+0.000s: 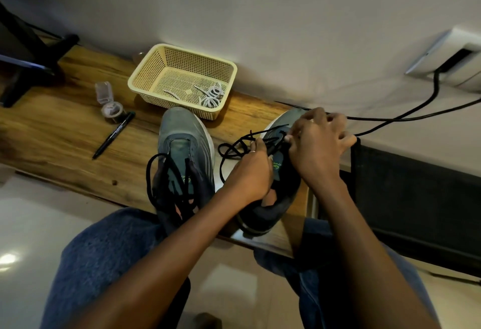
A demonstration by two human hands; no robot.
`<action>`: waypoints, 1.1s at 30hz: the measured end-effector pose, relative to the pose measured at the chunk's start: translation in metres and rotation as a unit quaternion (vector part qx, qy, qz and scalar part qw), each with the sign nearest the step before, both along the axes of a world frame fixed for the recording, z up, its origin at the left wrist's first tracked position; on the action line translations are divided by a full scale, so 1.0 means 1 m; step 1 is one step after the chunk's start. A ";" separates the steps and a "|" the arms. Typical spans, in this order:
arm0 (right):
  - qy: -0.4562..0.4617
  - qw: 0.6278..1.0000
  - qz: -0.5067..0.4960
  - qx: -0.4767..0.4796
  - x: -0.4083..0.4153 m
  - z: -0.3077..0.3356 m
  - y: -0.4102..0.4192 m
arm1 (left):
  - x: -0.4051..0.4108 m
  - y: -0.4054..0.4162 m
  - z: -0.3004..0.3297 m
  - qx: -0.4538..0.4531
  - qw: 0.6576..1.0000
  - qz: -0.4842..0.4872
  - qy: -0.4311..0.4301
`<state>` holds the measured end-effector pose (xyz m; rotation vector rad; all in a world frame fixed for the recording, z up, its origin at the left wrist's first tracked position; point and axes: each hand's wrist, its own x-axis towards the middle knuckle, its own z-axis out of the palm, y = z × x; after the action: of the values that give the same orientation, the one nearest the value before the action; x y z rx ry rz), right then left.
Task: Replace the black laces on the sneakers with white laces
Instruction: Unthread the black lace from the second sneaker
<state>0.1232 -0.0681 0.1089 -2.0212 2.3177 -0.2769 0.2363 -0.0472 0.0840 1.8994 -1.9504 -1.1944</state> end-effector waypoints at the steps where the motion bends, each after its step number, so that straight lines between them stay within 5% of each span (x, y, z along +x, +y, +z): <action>1: -0.011 0.999 -0.031 -0.035 -0.001 0.001 0.000 | 0.000 0.000 0.001 0.001 1.000 0.001 -0.001; 4: -0.039 0.994 -0.074 -0.064 -0.007 0.003 -0.002 | -0.001 -0.002 -0.002 -0.009 1.000 -0.005 -0.001; 10: -0.010 0.993 0.037 0.110 -0.004 -0.005 -0.002 | -0.001 -0.003 -0.004 0.000 1.000 -0.012 -0.008; 17: 0.051 0.997 0.049 0.030 0.006 -0.008 -0.001 | -0.002 -0.003 -0.006 -0.003 1.000 -0.015 -0.020; 21: 0.018 0.999 0.051 -0.003 0.006 -0.009 0.001 | -0.001 -0.003 -0.005 -0.006 1.000 -0.006 -0.023; 27: -0.085 0.990 -0.074 -0.084 -0.007 0.003 -0.003 | -0.001 -0.001 -0.003 0.005 0.999 0.003 -0.032; 33: -0.042 0.999 0.028 0.019 -0.004 0.002 -0.003 | 0.000 -0.003 -0.004 -0.001 0.999 -0.006 -0.034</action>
<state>0.1195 -0.0714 0.1105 -2.0127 2.1969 -0.3064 0.2359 -0.0499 0.0796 1.9548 -1.9974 -1.1460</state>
